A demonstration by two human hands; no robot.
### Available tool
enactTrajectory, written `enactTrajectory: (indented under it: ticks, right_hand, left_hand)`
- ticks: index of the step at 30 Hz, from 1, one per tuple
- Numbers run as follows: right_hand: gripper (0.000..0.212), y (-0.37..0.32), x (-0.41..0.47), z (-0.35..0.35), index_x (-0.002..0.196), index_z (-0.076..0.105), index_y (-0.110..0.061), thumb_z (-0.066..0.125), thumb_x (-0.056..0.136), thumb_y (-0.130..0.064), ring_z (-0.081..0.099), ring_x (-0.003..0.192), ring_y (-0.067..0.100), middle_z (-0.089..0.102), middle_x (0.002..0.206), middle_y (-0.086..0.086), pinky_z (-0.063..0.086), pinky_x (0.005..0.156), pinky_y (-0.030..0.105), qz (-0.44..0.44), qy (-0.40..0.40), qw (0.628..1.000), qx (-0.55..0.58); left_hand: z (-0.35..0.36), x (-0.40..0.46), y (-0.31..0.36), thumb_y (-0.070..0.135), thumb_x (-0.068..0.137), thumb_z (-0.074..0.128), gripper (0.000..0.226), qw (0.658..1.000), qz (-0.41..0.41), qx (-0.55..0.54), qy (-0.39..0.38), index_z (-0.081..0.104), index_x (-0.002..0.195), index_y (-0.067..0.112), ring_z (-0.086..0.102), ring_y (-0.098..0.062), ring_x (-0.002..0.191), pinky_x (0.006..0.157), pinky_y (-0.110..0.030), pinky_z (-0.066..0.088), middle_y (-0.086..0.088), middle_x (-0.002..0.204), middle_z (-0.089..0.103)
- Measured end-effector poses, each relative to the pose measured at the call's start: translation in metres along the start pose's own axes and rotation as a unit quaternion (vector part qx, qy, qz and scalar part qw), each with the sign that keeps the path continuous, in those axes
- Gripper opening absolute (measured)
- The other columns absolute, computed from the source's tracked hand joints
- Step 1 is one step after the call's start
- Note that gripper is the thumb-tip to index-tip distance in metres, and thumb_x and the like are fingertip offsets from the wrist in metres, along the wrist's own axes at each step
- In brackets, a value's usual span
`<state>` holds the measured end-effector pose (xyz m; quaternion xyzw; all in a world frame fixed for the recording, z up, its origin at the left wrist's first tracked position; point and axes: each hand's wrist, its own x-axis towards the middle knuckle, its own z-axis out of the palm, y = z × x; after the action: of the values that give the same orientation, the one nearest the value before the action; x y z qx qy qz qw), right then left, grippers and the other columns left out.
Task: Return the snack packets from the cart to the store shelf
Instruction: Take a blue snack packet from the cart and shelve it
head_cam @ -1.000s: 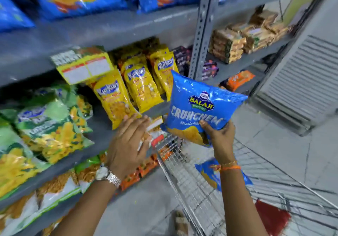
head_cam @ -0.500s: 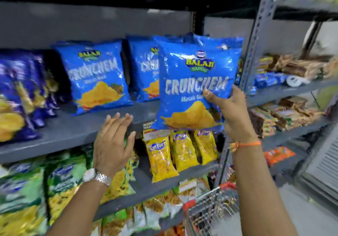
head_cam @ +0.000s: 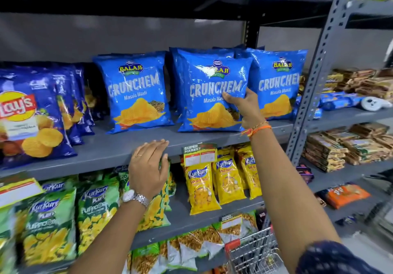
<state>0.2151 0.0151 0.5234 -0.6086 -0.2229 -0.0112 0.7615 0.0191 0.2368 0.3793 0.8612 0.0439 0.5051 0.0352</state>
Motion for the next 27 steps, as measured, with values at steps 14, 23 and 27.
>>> enactTrajectory:
  ticks: [14, 23, 27]
  right_hand:
    - [0.079, 0.013, 0.005, -0.021, 0.142, 0.047, -0.007, 0.087, 0.077, -0.029, 0.071, 0.105, 0.020, 0.069, 0.125, 0.012, 0.060, 0.086, 0.034, -0.007, 0.056, 0.996, -0.070]
    - [0.052, 0.020, -0.077, -0.064, 0.126, 0.056, -0.010, 0.083, 0.082, -0.017, 0.070, 0.104, 0.021, 0.070, 0.116, 0.011, 0.060, 0.089, 0.031, -0.084, 0.189, 0.976, -0.062]
    - [0.040, 0.063, -0.128, -0.103, 0.117, 0.059, -0.006, 0.079, 0.083, -0.003, 0.069, 0.087, 0.011, 0.070, 0.104, 0.010, 0.057, 0.079, 0.020, -0.076, 0.238, 0.967, -0.055]
  left_hand:
    - [0.002, 0.002, 0.010, 0.019, 0.096, 0.050, 0.036, 0.997, -0.029, -0.047, 0.050, 0.071, 0.123, 0.008, 0.067, -0.025, 0.115, 0.114, -0.038, 0.036, -0.006, 0.122, 0.072]
    - [0.021, -0.019, 0.084, 0.016, 0.092, 0.052, 0.033, 0.983, 0.040, -0.177, 0.033, 0.073, 0.116, 0.006, 0.061, -0.020, 0.116, 0.118, -0.035, 0.033, -0.006, 0.119, 0.071]
    - [0.051, -0.063, 0.122, 0.015, 0.094, 0.052, 0.033, 0.967, 0.039, -0.247, -0.055, 0.071, 0.119, 0.007, 0.061, -0.020, 0.119, 0.115, -0.041, 0.038, -0.005, 0.122, 0.069]
